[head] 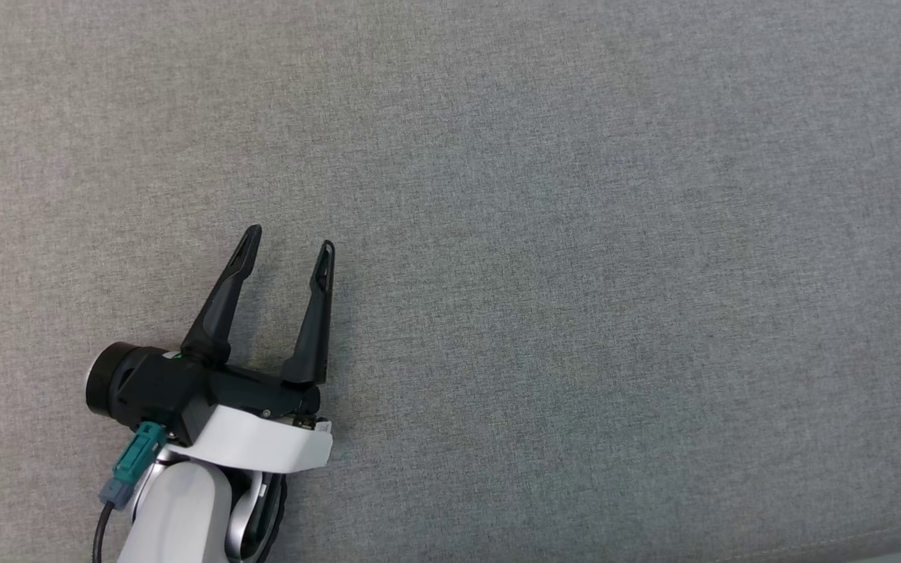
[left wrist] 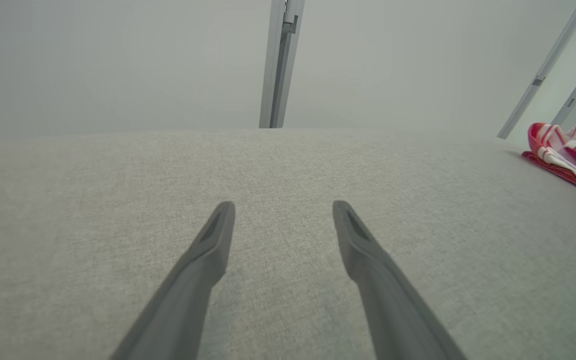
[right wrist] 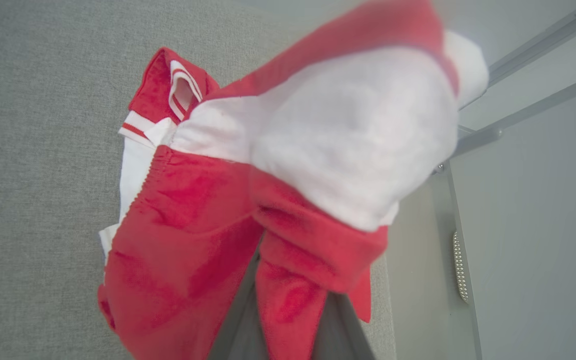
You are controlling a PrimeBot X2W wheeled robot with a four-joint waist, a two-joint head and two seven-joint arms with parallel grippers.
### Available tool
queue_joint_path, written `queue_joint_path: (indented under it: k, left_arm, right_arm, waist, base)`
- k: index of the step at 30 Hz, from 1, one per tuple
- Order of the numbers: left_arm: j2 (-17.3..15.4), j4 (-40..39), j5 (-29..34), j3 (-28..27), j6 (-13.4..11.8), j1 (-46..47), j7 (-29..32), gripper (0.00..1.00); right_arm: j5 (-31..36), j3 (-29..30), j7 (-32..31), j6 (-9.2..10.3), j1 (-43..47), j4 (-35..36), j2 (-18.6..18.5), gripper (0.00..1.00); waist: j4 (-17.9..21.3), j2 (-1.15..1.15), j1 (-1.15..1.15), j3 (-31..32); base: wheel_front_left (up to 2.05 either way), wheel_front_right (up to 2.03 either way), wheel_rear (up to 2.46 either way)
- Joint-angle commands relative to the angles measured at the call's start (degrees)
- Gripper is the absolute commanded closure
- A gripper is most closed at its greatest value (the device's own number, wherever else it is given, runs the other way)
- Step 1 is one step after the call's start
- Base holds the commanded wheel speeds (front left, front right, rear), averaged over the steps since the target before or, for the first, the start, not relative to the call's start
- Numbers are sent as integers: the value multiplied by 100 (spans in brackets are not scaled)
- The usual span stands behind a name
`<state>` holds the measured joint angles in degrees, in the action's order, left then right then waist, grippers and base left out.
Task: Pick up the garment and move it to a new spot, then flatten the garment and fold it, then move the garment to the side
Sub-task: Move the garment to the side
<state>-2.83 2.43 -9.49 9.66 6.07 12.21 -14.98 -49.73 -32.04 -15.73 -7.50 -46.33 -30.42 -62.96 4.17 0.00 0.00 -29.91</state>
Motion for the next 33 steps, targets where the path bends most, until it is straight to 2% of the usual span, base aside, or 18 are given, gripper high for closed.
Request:
queue_joint_path:
  k: [1,4,5,6,9,22,33]
  left_arm:
    - [-19,4,49,-48,35,28,-15,0]
    - [-19,3,60,-116,47,-45,-15,0]
    - [-19,1,67,-129,47,-64,-15,0]
    - [-18,0,72,-146,55,-76,-15,0]
    - [-21,8,75,-180,75,-101,-15,0]
    - [-19,65,-29,-145,76,-185,-15,0]
    - [-19,86,-65,-145,37,-224,-15,0]
  right_arm:
    - [60,27,68,2,52,-33,55,100]
    - [215,103,166,3,1,-159,114,100]
    - [302,140,239,3,-33,-187,126,25]
    - [262,198,186,3,-53,-305,194,0]
    - [383,237,178,2,-92,-318,263,0]
    - [658,586,1,3,-265,-325,144,0]
    - [1064,884,-112,3,-611,144,51,0]
  waist:
    - [3,0,0,-18]
    - [19,0,0,-29]
    - [23,0,0,-32]
    - [27,0,0,-32]
    - [33,0,0,-21]
    - [-14,0,0,136]
    - [-25,0,0,274]
  base:
    - [0,0,0]
    - [0,0,0]
    - [0,0,0]
    - [0,0,0]
    - [0,0,0]
    - [0,0,0]
    - [0,0,0]
